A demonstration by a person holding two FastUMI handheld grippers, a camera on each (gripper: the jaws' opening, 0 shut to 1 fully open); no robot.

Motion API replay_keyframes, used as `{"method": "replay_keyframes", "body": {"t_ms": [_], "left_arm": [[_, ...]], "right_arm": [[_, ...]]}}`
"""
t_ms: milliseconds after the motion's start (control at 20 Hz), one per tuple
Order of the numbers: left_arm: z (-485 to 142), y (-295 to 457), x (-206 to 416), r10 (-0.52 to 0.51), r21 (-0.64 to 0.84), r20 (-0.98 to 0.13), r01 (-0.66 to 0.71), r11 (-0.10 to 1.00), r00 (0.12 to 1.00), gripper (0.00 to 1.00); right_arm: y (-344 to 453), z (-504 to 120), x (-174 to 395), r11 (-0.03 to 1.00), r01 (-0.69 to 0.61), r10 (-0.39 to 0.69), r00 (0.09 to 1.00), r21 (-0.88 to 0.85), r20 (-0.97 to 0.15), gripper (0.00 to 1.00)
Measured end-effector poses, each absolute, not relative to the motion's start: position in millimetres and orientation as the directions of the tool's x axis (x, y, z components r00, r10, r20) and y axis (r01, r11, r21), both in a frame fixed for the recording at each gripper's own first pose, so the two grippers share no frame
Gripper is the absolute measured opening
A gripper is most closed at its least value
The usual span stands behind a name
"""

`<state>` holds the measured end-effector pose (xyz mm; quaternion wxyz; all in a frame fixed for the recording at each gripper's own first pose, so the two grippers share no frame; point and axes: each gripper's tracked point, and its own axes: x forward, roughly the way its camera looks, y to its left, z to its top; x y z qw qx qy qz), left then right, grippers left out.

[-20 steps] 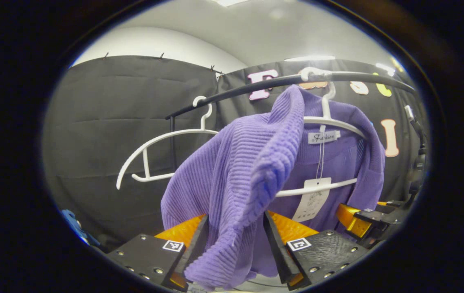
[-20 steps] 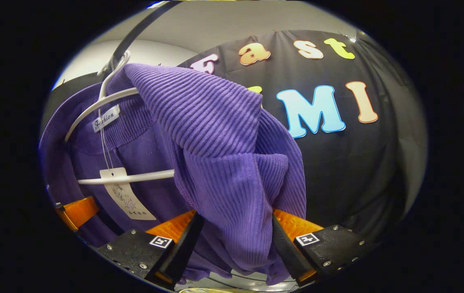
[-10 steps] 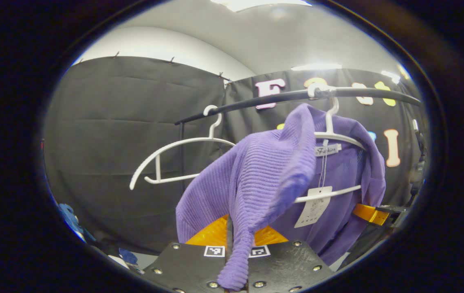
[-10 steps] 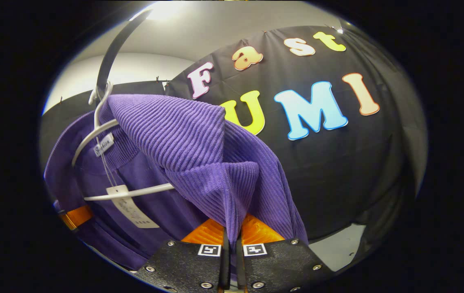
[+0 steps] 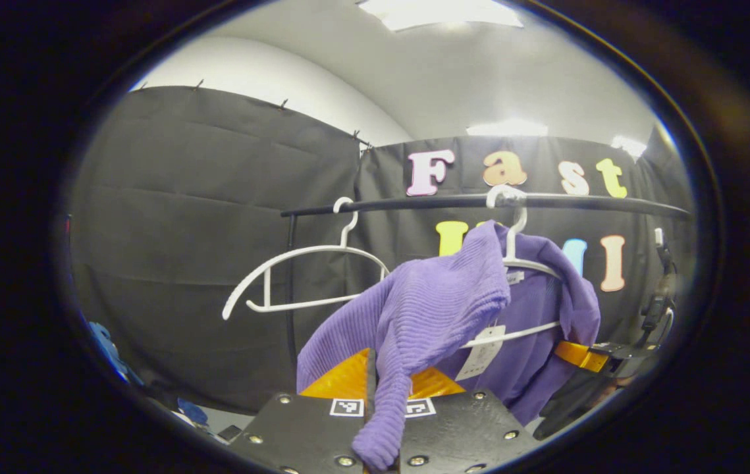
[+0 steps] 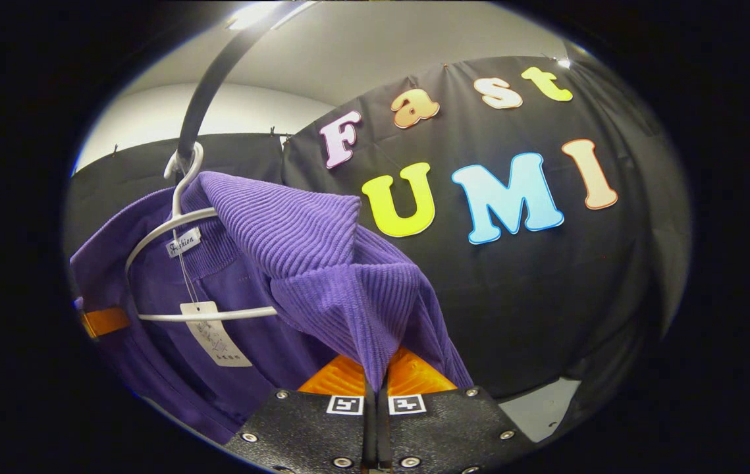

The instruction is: Grasp the clothes on the hanger with both hands and then place them into the laundry hamper below.

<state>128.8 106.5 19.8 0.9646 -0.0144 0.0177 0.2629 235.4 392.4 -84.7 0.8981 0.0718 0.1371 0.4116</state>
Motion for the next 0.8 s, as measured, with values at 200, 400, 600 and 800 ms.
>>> {"method": "replay_keyframes", "body": {"t_ms": [200, 400, 600, 800], "left_arm": [[43.0, 118.5, 115.9, 0.493, -0.062, -0.017, -0.493, 0.868, 0.870, 0.00], [77.1, 136.1, 106.8, 0.448, -0.201, 0.010, -0.437, 0.877, 0.894, 0.00], [102.5, 161.6, 105.0, 0.407, -0.173, 0.045, -0.394, 0.903, 0.912, 0.00], [119.9, 189.1, 105.3, 0.365, -0.170, 0.056, -0.352, 0.921, 0.929, 0.00]], "right_arm": [[378.3, -70.5, 235.5, 0.695, -0.683, 0.718, 0.674, 0.225, -0.171, 0.00], [371.1, -65.4, 227.1, 0.730, -0.651, 0.682, 0.709, 0.205, -0.177, 0.00], [372.9, -56.6, 218.9, 0.765, -0.620, 0.644, 0.746, 0.177, -0.171, 0.00], [378.5, -42.6, 188.1, 0.788, -0.589, 0.614, 0.774, 0.180, -0.152, 0.00]]}}
